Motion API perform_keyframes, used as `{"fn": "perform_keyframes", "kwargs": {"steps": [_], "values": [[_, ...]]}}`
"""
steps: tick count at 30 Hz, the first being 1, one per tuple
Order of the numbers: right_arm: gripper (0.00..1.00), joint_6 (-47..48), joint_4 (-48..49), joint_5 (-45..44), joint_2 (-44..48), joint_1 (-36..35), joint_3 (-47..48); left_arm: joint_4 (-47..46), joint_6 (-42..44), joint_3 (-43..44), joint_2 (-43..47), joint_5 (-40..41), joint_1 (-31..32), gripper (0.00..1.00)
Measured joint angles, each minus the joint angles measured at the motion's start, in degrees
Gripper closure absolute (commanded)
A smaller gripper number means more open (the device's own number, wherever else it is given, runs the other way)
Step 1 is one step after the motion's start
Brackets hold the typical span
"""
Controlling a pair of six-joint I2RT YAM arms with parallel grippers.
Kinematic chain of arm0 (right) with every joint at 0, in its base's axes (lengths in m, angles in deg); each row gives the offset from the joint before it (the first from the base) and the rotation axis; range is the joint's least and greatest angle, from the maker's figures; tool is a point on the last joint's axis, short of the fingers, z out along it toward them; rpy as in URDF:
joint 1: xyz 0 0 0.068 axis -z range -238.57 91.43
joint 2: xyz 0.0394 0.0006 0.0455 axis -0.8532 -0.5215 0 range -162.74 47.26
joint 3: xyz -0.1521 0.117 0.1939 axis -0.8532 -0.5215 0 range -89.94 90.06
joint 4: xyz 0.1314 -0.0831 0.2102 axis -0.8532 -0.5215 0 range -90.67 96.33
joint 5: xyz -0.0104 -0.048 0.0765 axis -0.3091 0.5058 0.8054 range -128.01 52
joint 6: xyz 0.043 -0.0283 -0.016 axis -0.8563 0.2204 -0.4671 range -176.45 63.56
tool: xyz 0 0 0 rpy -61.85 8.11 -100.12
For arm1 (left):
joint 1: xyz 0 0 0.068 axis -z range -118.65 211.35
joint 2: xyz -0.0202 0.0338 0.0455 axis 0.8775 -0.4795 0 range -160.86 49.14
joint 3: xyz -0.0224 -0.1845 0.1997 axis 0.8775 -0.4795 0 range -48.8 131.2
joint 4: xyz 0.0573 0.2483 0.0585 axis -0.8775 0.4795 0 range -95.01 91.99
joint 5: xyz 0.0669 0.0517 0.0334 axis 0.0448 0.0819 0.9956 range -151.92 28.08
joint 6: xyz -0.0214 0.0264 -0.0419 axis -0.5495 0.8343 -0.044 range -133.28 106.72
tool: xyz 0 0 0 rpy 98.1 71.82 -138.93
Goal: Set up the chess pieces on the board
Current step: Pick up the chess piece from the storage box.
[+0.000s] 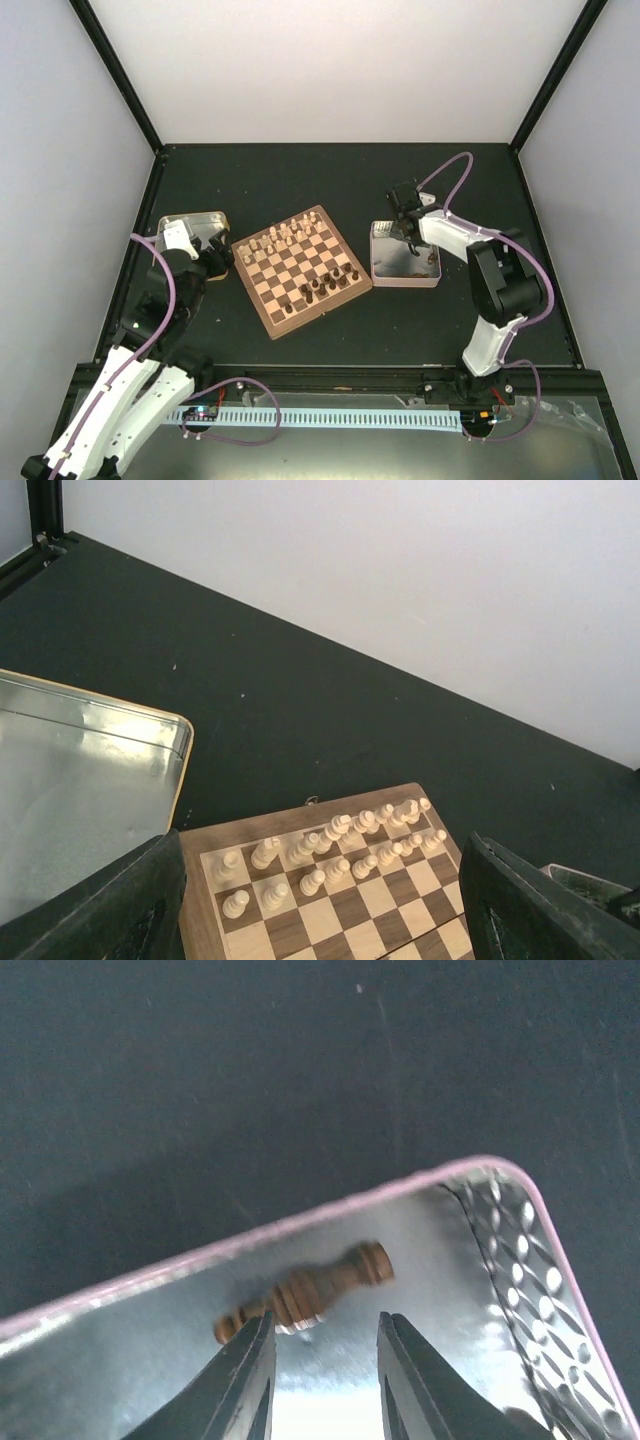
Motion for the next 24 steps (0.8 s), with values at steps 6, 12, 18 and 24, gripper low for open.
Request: {"fn": "perform_keyframes", "kwargs": {"steps": [6,12,18,24], "values": [[0.70,-3.06,2.08,-0.09,-3.52,1.14,3.52,0.11,0.00,0.00,0.02,-0.07,0.00,0.23],[0.70,-4.98,2.01,-0.13,-5.46,1.79,3.58,0.20,0.00,0.00,0.02,-0.09,0.00,0.23],[0.68,-5.68,1.75,-0.02,-5.62,1.77,3.50,0.17,0.00,0.00,0.02,-0.28,0.00,0.23],[0.66,-5.01,0.59,1.27,-5.62,1.77,3.50,0.20,-0.02,0.00,0.02,-0.35,0.00,0.23]]}}
